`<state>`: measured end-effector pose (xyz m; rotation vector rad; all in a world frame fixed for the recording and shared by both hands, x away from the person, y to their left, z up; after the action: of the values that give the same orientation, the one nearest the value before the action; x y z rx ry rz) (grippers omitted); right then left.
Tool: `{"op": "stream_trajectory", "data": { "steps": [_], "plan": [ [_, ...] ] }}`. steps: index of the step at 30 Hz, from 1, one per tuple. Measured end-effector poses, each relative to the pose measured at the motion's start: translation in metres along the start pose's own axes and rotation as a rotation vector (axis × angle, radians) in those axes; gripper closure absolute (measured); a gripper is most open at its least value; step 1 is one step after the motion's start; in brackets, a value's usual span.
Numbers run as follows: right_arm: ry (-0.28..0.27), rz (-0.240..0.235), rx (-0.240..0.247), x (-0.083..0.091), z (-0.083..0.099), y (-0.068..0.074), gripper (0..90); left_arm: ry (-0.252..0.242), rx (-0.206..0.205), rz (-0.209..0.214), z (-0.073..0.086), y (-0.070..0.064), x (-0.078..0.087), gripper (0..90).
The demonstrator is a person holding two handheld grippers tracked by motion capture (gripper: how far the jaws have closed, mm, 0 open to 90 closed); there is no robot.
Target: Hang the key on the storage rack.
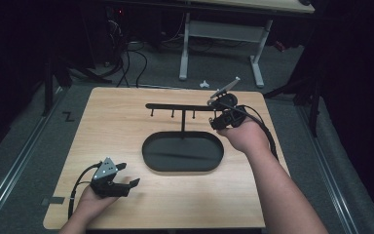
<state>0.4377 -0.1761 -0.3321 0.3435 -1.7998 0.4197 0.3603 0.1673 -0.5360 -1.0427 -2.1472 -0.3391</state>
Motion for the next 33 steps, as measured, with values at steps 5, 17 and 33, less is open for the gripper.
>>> {"op": "stream_trajectory", "data": {
  "steps": [5, 17, 33],
  "plan": [
    [-0.002, 0.004, -0.004, 0.003, 0.0, -0.002, 68.2, -0.001, 0.0, -0.001, 0.0, 0.0, 0.0, 20.2],
    [-0.009, 0.015, -0.026, 0.007, 0.0, -0.011, 68.2, 0.001, 0.0, -0.001, 0.0, 0.0, 0.0, 20.2],
    [-0.012, 0.01, -0.066, -0.001, -0.004, -0.023, 68.2, 0.005, 0.001, 0.002, 0.0, 0.0, -0.001, 20.2]
  ]
}}
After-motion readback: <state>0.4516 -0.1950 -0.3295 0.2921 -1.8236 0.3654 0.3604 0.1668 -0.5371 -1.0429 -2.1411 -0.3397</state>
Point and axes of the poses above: each handheld gripper's, and its own axes: x roughly backward along the jaws, z roughly out of its underside, y roughly to its left, the point moved 3 cm from there along -x, roughly forward along the jaws, and after that the axes turned 12 degrees about y, right-handed, at the moved point
